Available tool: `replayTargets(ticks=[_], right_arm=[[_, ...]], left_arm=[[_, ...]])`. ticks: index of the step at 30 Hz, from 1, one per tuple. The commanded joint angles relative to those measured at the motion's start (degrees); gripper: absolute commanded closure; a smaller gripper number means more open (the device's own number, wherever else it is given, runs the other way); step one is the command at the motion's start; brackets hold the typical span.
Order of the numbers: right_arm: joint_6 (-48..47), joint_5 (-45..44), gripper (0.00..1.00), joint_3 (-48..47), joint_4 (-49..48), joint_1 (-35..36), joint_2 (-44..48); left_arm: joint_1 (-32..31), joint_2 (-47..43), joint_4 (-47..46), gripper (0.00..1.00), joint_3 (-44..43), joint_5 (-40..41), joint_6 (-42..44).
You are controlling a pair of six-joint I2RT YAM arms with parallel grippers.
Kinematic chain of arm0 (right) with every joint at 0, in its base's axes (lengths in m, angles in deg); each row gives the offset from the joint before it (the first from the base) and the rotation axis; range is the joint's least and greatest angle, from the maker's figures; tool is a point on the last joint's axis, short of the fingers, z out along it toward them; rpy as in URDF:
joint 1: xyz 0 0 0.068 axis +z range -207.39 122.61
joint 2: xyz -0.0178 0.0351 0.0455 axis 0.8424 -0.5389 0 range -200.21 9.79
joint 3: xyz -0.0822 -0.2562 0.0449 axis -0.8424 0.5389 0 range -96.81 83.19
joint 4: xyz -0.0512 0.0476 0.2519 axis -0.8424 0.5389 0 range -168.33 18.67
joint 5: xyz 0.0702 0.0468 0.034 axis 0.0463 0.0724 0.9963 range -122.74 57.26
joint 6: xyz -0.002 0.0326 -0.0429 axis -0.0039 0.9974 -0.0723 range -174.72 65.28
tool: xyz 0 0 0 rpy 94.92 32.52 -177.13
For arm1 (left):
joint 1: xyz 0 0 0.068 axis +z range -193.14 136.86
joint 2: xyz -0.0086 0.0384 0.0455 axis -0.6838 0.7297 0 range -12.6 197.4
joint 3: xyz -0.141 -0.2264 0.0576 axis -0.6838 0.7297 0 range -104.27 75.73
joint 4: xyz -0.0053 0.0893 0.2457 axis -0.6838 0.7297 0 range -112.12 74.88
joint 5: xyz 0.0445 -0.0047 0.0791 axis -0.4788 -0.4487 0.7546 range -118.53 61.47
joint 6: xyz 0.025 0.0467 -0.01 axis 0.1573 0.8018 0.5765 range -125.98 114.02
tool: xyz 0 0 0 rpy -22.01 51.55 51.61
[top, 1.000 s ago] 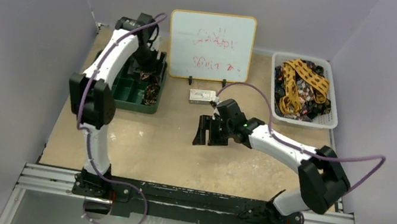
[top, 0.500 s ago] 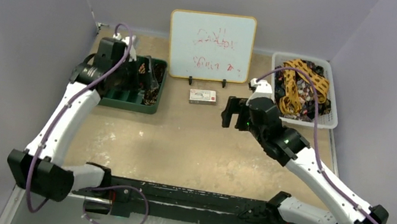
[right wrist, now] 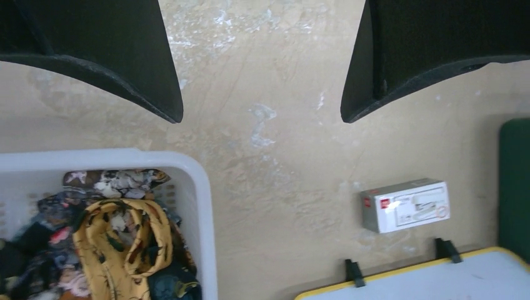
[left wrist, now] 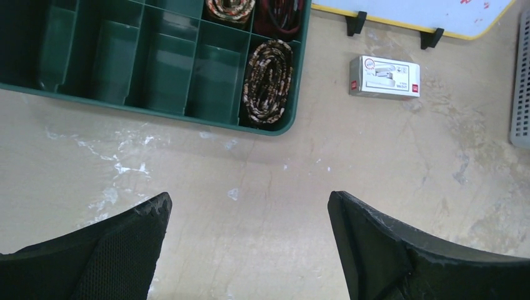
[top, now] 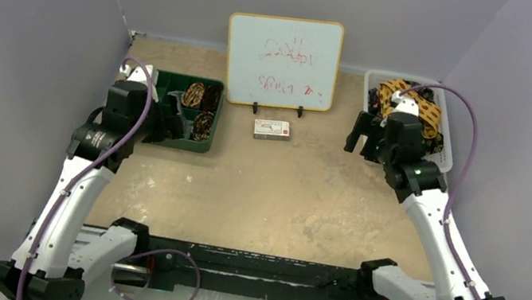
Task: Roll the ties
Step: Reset both arms
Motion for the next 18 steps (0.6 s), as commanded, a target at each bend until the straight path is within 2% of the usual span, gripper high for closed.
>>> replayTargets(ticks=[1, 8, 18], right_arm=[[-1.46, 26.87, 0.01, -2.12, -0.76, -6.97, 1.50], [-3.86, 27.77, 0.01, -2.12, -1.17, -6.70, 4.19], [-4.54, 18.82, 0.01, -1.28, -0.77, -5.98, 7.23]], left_arm=[[-0.11, -2.33, 0.64, 0.05, 0.85, 3.83, -0.32], [-0.11, -3.97, 0.28, 0.05, 1.46, 3.45, -2.07], [-0.11, -5.63, -1.30, 0.04, 1.76, 4.16, -1.99]])
